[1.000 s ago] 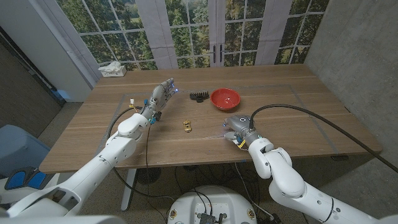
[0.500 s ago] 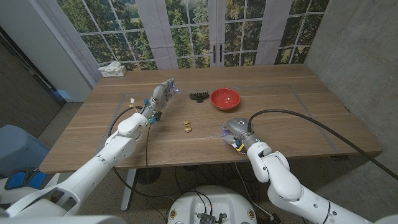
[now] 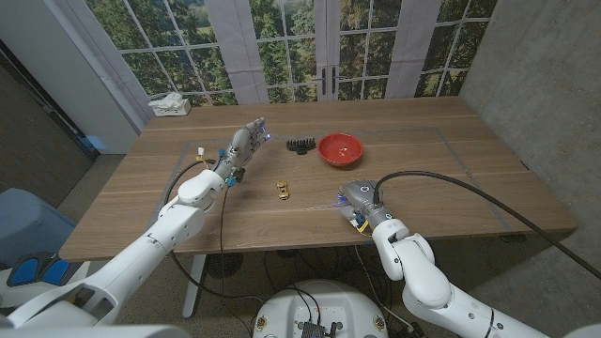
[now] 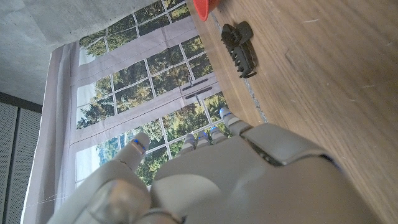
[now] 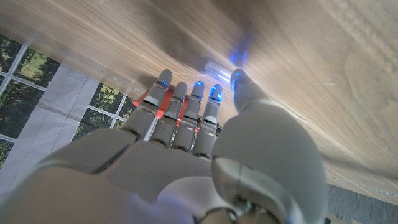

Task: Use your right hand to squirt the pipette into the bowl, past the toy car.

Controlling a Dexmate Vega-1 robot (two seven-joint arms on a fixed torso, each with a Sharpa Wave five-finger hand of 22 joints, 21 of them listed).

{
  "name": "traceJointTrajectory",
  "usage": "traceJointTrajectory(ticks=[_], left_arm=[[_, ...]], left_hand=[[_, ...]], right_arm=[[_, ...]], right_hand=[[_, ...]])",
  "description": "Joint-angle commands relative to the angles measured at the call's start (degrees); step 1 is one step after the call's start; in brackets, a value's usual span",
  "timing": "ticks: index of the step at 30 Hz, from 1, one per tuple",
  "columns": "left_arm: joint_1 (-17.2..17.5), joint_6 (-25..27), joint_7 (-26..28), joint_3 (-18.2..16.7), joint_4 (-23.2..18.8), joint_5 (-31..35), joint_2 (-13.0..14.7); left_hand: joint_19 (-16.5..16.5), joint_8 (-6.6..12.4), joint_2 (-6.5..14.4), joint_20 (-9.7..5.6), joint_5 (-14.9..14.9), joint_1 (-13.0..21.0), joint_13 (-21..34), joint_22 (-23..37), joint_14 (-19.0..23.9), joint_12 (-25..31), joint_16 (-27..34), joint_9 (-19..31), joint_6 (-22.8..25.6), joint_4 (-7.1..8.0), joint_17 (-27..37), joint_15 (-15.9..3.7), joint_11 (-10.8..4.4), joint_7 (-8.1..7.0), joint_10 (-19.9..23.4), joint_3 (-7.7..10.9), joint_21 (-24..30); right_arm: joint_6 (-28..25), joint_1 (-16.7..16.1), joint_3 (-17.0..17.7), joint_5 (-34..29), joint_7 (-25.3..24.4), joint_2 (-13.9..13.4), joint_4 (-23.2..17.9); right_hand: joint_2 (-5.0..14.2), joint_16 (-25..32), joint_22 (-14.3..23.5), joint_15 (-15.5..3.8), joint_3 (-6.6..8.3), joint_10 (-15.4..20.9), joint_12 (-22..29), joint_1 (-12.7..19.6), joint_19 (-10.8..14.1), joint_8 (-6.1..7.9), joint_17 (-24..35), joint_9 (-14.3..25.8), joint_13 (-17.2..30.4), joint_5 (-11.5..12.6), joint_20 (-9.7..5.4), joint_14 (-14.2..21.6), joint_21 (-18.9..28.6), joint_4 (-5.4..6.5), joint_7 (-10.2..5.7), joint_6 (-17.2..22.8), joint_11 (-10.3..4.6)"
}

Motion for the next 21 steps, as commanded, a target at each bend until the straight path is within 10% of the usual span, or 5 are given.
traceJointTrajectory(ticks=[1,15,21], left_arm=[[0.62,0.24,0.8,-0.02,-1.52,0.37,0.39],[0.99,0.89,1.51,0.01,-2.91,0.7,0.79],[1.43,1.46,1.37,-0.29,-3.43,-0.27,0.92]], left_hand=[[0.24,0.13,3.37,0.49,0.35,0.19,0.24,0.09,-0.1,0.3,0.14,0.1,0.07,-0.02,0.13,0.06,-0.05,-0.2,-0.66,-0.06,-0.06],[0.25,0.12,3.36,0.48,0.36,0.23,0.24,0.09,-0.11,0.26,0.11,0.1,0.02,-0.08,0.11,0.07,-0.07,-0.21,-0.72,-0.11,-0.09],[0.21,0.1,3.3,0.42,0.36,0.27,0.24,0.09,-0.18,0.23,0.07,0.1,-0.04,-0.15,0.09,0.09,-0.11,-0.19,-0.79,-0.13,-0.12]], right_arm=[[-3.11,1.05,-2.06,-7.54,3.63,1.5,3.49],[-0.92,-0.21,-0.16,-3.53,-2.66,1.12,4.46],[-0.25,-0.97,0.88,-0.4,-6.54,0.62,4.68]], right_hand=[[0.54,0.39,0.08,-6.54,-0.5,0.56,0.18,-0.1,0.39,0.32,0.4,0.25,0.3,0.18,0.02,0.55,0.43,0.09,0.21,0.78,-0.02],[2.33,5.67,0.34,-9.18,-2.64,10.75,4.49,3.35,1.56,2.6,3.08,0.64,2.46,0.69,-0.85,7.91,2.06,0.51,0.07,10.11,-1.42],[3.12,7.63,0.35,-9.52,-3.15,17.84,8.39,4.47,2.88,5.68,3.73,1.3,5.17,0.95,-1.56,13.32,3.37,0.61,1.52,17.17,-1.38]])
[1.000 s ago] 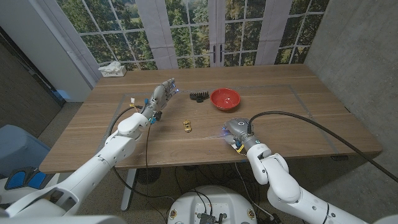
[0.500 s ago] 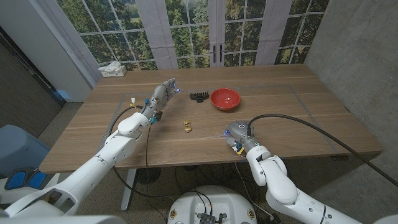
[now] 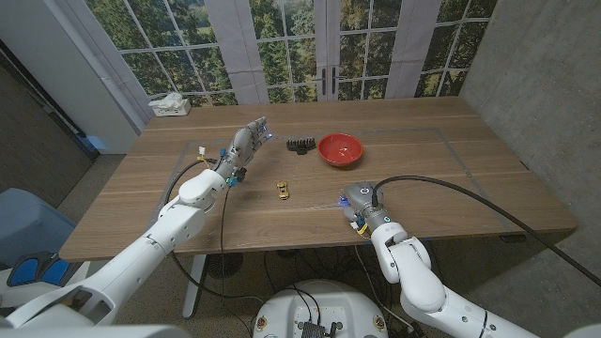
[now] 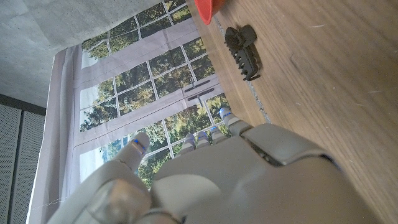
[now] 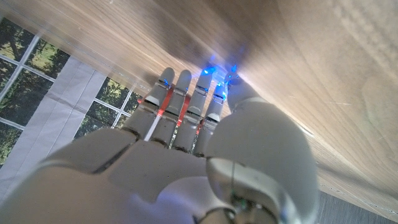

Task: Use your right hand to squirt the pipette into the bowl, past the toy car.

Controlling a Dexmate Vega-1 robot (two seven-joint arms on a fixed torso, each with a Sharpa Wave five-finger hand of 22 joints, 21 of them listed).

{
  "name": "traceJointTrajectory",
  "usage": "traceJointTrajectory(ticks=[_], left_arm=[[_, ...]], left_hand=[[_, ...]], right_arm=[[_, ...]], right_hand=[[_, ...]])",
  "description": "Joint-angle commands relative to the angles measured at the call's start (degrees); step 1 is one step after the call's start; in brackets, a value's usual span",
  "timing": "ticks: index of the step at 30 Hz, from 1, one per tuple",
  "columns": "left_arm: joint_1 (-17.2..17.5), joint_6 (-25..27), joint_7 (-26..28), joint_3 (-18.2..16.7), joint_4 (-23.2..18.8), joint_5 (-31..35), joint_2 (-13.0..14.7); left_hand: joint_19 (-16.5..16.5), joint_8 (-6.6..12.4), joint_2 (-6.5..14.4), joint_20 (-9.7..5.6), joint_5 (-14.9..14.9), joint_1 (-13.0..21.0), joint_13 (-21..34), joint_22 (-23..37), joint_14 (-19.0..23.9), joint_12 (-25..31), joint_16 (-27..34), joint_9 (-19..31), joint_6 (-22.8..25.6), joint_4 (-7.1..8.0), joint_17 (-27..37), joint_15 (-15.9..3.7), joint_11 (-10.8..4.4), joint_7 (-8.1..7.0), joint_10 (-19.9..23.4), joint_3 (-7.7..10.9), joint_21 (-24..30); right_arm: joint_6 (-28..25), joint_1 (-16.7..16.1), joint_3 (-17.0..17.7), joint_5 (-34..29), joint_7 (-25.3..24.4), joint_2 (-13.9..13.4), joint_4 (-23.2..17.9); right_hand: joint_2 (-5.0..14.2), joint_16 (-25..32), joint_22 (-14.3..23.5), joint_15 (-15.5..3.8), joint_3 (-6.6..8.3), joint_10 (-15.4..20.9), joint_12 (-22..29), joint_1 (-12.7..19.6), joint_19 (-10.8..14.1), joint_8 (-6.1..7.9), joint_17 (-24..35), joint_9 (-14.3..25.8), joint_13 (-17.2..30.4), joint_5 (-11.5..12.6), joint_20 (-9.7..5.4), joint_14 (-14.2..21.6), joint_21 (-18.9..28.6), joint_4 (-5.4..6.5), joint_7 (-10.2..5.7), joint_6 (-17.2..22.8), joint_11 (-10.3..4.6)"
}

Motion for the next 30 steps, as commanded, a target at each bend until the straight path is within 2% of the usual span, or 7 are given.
traceJointTrajectory(ticks=[1,15,16,20,22,25,30], left_arm=[[0.73,0.88,0.28,-0.33,-1.33,-0.79,0.4],[0.7,0.6,0.83,0.09,-1.86,0.85,0.91],[0.61,0.24,1.05,0.21,-1.88,1.63,1.09],[-0.05,1.43,0.58,0.86,-3.02,3.91,3.18],[-0.07,2.47,1.23,1.03,-4.13,5.16,4.21],[0.06,3.43,2.08,1.2,-5.63,6.82,5.47],[-0.61,4.99,1.16,1.91,-7.44,9.14,7.79]], left_hand=[[0.21,0.09,3.29,0.43,0.35,0.28,0.24,0.08,-0.18,0.22,0.07,0.1,-0.07,-0.18,0.09,0.11,-0.14,-0.17,-0.79,-0.14,-0.12],[0.15,0.09,2.7,0.25,0.16,0.97,0.23,0.0,-0.23,0.16,-0.04,0.09,-0.25,-1.33,-0.09,-0.02,-0.31,-0.45,-0.96,-0.15,-0.23],[0.22,0.2,2.22,0.27,-0.07,1.6,0.23,-0.08,-0.06,0.24,0.0,0.09,-0.23,-2.36,-0.16,-0.04,-0.26,-0.66,-0.73,-0.07,-0.29],[1.93,1.26,1.76,1.24,-2.34,6.54,0.19,-0.26,3.68,0.97,0.62,0.15,3.0,-10.12,-0.26,0.64,-0.31,-1.28,2.48,1.69,-0.25],[3.52,1.43,1.8,3.32,-3.48,8.74,0.23,-0.15,7.45,1.28,1.05,0.18,5.5,-14.13,-0.19,2.18,-0.26,-0.65,4.75,2.41,0.02],[4.29,1.78,1.71,4.46,-3.81,10.12,0.29,-0.03,11.35,2.15,1.34,0.22,9.26,-16.78,-0.08,2.8,-0.33,0.12,9.16,2.63,0.01],[6.17,2.37,1.6,5.21,-3.72,12.04,0.43,0.1,16.8,3.16,1.86,0.33,14.47,-18.0,0.05,2.27,-0.12,0.62,15.18,2.85,0.38]], right_arm=[[1.51,-1.08,1.4,4.47,-6.33,-0.7,0.83],[0.93,-2.74,2.73,6.65,-15.05,-2.18,-0.64],[0.83,-2.82,2.89,6.71,-15.4,-2.29,-0.87],[0.14,-3.09,3.3,6.1,-16.35,-2.64,-1.93],[-0.31,-3.14,3.31,5.36,-16.54,-2.69,-2.24],[-0.55,-3.2,3.49,5.28,-16.72,-2.55,-2.39],[-0.86,-2.99,3.43,4.15,-17.62,-2.4,-1.93]], right_hand=[[0.68,0.9,0.09,-8.95,-0.34,3.33,2.04,1.05,1.14,2.08,0.36,1.12,1.63,0.5,-0.77,2.86,0.94,0.03,2.59,6.1,-0.04],[1.09,-0.02,0.1,-8.78,-0.2,2.82,2.3,0.75,1.55,2.52,-0.19,1.32,2.74,0.57,-1.28,3.47,1.49,0.38,2.47,6.44,0.36],[1.07,-0.09,0.1,-8.8,-0.2,2.83,2.32,0.75,1.68,2.53,-0.22,1.33,2.79,0.57,-1.34,3.44,1.56,0.37,2.46,6.43,0.39],[1.13,-0.16,0.1,-8.79,-0.21,2.75,2.33,0.68,1.71,2.57,-0.24,1.36,2.93,0.57,-1.43,3.52,1.63,0.43,2.46,6.41,0.33],[1.15,-0.25,0.11,-8.81,-0.23,2.81,2.39,0.65,1.71,2.6,-0.27,1.38,3.05,0.56,-1.44,3.52,1.69,0.44,2.43,6.4,0.16],[1.16,-0.34,0.11,-8.84,-0.22,2.81,2.43,0.66,1.8,2.64,-0.3,1.4,3.16,0.57,-1.5,3.5,1.77,0.43,2.44,6.39,0.14],[1.22,-0.49,0.12,-8.86,-0.24,2.81,2.49,0.63,1.84,2.68,-0.32,1.44,3.38,0.57,-1.52,3.5,1.89,0.45,2.42,6.32,0.07]])
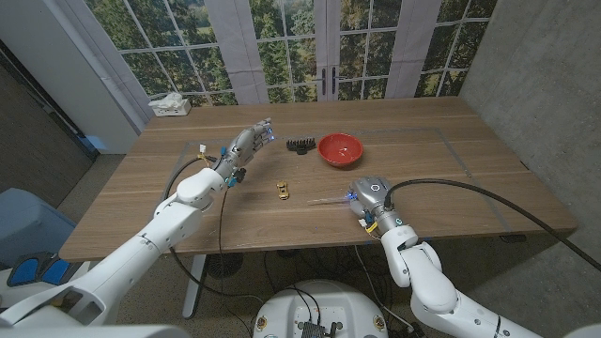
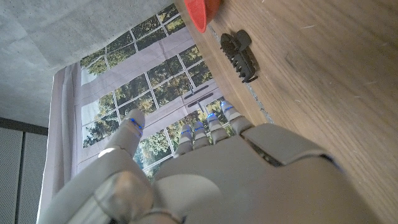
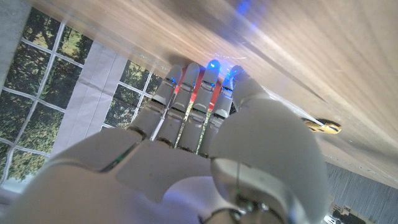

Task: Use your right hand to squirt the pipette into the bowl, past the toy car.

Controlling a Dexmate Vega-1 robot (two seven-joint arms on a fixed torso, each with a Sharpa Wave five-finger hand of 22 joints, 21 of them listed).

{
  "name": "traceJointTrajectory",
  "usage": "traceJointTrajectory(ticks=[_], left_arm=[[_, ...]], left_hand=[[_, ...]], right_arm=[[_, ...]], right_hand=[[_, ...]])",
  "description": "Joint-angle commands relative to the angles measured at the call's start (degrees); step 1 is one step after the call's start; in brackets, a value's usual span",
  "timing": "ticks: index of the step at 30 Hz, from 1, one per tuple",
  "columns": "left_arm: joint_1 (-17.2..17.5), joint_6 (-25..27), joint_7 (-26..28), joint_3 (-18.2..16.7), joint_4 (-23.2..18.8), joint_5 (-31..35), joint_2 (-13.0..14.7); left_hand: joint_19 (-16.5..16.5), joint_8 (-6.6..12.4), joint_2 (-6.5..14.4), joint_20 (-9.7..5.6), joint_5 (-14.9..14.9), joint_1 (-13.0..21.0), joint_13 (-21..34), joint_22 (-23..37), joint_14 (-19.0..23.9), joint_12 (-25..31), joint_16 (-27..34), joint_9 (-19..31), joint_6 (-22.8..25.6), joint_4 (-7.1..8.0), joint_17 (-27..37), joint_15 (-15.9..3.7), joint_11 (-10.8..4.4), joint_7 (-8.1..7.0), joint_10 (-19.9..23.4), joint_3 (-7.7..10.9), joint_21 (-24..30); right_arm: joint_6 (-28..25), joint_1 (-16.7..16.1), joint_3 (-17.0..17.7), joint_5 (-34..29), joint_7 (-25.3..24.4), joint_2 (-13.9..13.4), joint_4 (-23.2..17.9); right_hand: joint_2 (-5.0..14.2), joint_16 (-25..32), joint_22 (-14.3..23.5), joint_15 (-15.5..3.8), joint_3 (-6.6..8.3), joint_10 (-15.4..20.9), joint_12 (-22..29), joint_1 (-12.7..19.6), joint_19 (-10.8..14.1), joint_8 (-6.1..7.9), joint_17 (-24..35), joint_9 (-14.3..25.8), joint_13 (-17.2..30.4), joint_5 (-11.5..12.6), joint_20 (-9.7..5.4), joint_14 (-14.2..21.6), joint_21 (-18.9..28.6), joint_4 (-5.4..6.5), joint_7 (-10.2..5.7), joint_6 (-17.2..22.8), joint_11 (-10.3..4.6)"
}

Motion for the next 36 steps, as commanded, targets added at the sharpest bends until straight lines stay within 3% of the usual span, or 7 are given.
traceJointTrajectory(ticks=[1,7,15,28,36], left_arm=[[-1.16,3.16,-0.37,1.5,-4.26,5.56,5.13],[-2.03,3.52,-2.71,2.19,-5.03,6.4,6.45],[-3.8,5.69,-6.03,3.24,-7.29,8.41,9.29],[-5.11,7.7,-5.54,3.83,-13.3,16.12,13.54],[-7.1,7.7,-9.02,5.27,-14.08,18.13,13.96]], left_hand=[[1.78,0.72,-0.12,0.4,-0.12,1.92,0.39,0.37,4.64,1.02,0.75,0.36,4.58,-0.79,0.21,-0.27,0.07,0.89,5.39,0.15,0.67],[3.71,1.12,-0.61,0.22,-0.13,3.53,0.53,0.46,8.39,1.74,1.08,0.43,8.35,-0.97,0.3,-0.66,0.88,1.68,9.99,-0.02,1.08],[3.89,1.5,-0.86,0.39,-0.1,4.43,0.59,0.49,9.08,1.81,0.85,0.46,10.64,-1.12,0.32,-0.83,0.68,2.02,11.47,-0.1,0.99],[3.9,1.94,-2.53,0.85,-0.02,7.47,0.68,0.45,9.18,1.07,0.16,0.52,13.2,-1.76,0.36,-1.33,-0.37,0.5,11.86,0.01,0.65],[3.59,1.9,-3.28,0.91,-0.02,8.68,0.71,0.43,8.44,0.7,-0.28,0.53,13.6,-1.78,0.38,-1.46,-0.96,0.13,11.69,0.02,0.42]], right_arm=[[-1.19,-0.17,0.56,-1.89,-3.42,-0.15,-0.37],[-1.08,0.22,0.94,-2.55,-4.31,-0.36,-0.02],[-0.08,1.16,1.29,-3.84,-5.66,-1.0,0.43],[1.3,3.22,1.31,-6.98,-3.85,-0.84,0.36],[1.43,3.84,1.5,-9.24,-3.86,-0.02,0.4]], right_hand=[[0.69,-0.24,0.13,-8.49,0.04,-0.08,0.53,0.14,0.54,0.15,0.06,0.25,0.32,0.34,-0.2,0.31,0.63,0.14,0.33,0.01,-0.12],[0.72,-0.32,0.14,-8.55,-0.02,-0.13,0.59,0.13,0.61,0.25,0.09,0.3,0.59,0.32,-0.34,0.41,0.78,0.13,0.32,0.04,-0.14],[0.74,-0.51,0.16,-8.63,-0.05,-0.1,0.68,0.19,0.71,0.35,0.08,0.35,0.9,0.31,-0.47,0.39,0.98,0.07,0.29,0.01,-0.26],[0.81,-0.81,0.19,-8.61,-0.14,-0.04,0.81,0.19,0.74,0.53,0.09,0.41,1.4,0.29,-0.51,0.35,1.28,0.07,0.33,0.05,-0.47],[0.81,-0.83,0.2,-8.73,-0.22,-0.1,0.84,0.25,0.72,0.69,0.19,0.45,1.68,0.26,-0.51,0.45,1.43,0.01,0.21,0.19,-0.44]])
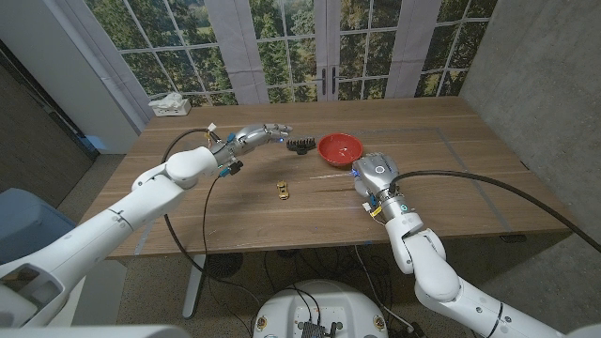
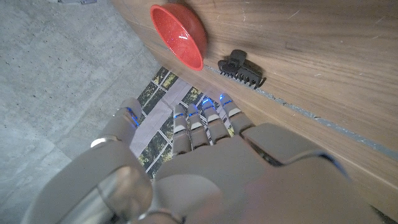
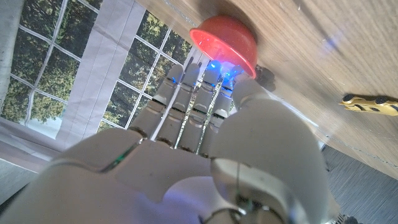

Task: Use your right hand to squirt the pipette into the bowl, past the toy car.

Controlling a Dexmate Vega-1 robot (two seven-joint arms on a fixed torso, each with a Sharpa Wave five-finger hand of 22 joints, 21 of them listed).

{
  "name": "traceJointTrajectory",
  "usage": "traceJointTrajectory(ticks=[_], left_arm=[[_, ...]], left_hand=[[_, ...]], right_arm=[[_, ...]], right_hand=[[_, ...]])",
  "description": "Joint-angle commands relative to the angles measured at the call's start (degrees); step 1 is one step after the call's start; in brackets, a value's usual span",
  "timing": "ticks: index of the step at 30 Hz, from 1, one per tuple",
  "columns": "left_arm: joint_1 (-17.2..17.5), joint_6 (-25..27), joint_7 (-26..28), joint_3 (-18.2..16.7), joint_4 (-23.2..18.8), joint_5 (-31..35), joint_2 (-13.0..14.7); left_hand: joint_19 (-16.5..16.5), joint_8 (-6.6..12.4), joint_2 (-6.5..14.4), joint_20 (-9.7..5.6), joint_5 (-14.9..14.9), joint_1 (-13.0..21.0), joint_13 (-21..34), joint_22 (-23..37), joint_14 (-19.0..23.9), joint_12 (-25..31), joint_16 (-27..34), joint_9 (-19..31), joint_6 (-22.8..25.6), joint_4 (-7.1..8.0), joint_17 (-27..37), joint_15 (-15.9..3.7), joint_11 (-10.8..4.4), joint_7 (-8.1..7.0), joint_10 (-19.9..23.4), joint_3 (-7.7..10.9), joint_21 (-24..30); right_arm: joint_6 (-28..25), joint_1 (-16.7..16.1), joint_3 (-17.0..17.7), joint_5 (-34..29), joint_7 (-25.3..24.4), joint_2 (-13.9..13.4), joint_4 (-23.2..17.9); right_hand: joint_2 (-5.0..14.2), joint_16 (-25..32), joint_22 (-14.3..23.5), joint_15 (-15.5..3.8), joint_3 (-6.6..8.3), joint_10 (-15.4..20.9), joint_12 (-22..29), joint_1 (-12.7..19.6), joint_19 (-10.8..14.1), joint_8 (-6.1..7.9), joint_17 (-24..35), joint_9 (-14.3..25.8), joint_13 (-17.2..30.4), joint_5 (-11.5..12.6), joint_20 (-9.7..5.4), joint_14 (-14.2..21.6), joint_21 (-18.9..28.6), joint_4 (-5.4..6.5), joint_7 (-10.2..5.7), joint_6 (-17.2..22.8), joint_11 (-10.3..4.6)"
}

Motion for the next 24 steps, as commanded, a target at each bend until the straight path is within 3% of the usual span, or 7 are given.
traceJointTrajectory(ticks=[1,13,23,24], left_arm=[[-2.74,0.87,-3.88,1.92,-2.7,4.42,1.92],[-6.41,2.09,-9.57,4.71,-4.12,7.96,2.29],[-7.47,2.22,-10.59,5.4,-5.88,11.01,2.52],[-7.52,2.03,-10.61,5.42,-5.91,11.21,2.47]], left_hand=[[0.04,0.25,-0.27,0.41,-0.02,1.32,0.24,0.18,-0.58,-0.34,-0.41,0.25,0.52,-0.31,0.12,-0.04,-0.82,-0.45,0.0,0.1,-0.25],[0.0,0.54,-1.15,0.51,0.05,3.57,0.28,0.16,-1.3,-0.65,-0.74,0.29,2.17,-0.29,0.14,0.13,-1.7,-0.53,0.4,0.26,-0.4],[0.59,0.61,-2.06,0.32,0.17,5.99,0.31,0.11,-1.23,-0.68,-0.69,0.32,3.28,-0.36,0.15,-0.3,-3.54,-1.64,1.46,0.53,-0.33],[0.72,0.65,-2.27,0.28,0.19,6.56,0.32,0.11,-1.19,-0.7,-0.68,0.32,3.58,-0.36,0.15,-0.41,-3.67,-2.26,1.65,0.59,-0.31]], right_arm=[[0.51,1.18,0.27,-3.4,0.36,0.97,0.08],[1.25,1.23,0.35,-5.89,-0.78,1.68,0.29],[2.5,0.88,0.93,-6.3,-2.04,1.33,-0.1],[2.57,0.85,0.99,-6.31,-2.29,1.37,-0.06]], right_hand=[[0.48,-0.26,0.2,-8.71,-0.22,0.15,0.47,-0.03,0.41,0.36,0.15,0.22,0.32,0.27,-0.24,0.42,0.57,0.01,0.24,0.18,-0.32],[0.55,-0.35,0.21,-8.8,-0.31,0.28,0.58,0.05,0.31,0.52,0.27,0.26,0.75,0.24,-0.4,0.58,0.8,-0.03,0.04,0.19,-0.36],[0.55,-0.53,0.21,-8.8,-0.38,0.11,0.56,0.11,0.19,0.65,0.3,0.29,1.1,0.22,-0.49,0.63,0.98,-0.06,-0.11,0.21,-0.42],[0.59,-0.55,0.21,-8.78,-0.37,0.14,0.57,0.1,0.18,0.65,0.3,0.29,1.13,0.22,-0.51,0.65,1.0,-0.04,-0.11,0.17,-0.44]])
